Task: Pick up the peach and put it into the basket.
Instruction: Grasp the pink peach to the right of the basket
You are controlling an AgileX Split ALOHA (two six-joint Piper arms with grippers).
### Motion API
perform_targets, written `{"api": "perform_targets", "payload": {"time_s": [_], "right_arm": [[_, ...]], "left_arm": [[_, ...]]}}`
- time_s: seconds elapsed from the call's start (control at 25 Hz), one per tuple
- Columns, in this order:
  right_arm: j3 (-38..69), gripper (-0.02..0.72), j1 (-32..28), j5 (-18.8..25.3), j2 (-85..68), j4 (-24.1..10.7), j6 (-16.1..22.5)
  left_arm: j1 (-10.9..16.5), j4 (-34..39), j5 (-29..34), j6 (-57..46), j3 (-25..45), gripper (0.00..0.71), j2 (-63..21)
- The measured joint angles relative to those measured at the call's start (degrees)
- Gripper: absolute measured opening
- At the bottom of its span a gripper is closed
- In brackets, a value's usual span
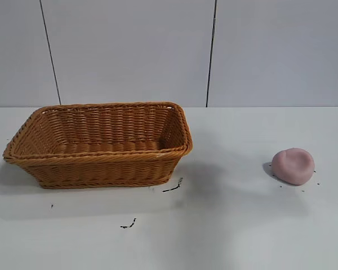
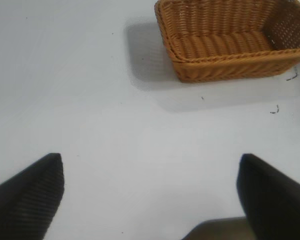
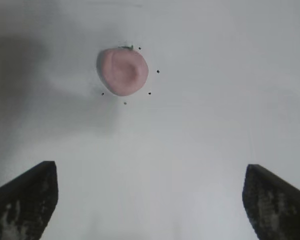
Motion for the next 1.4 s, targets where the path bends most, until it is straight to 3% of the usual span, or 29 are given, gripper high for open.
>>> {"api": "perform_targets", "payload": {"time_s": [0.24,0.56,1.4], "right_arm": [[-6.95,0.689,4.18,0.06,9.94,-0.06,-1.89],[-7.39,0.689,4.66,0.21,15.70,-0.49,0.50],[-7.55,0.667,3.83,-7.60,29.84,-0.96,1.56]], "left_arm": [[0.00,0.00,0.00,0.00,0.00,0.692,0.00],[0.00,0.00,0.00,0.00,0.00,0.692,0.00],[0.00,0.00,0.00,0.00,0.00,0.692,0.00]]}}
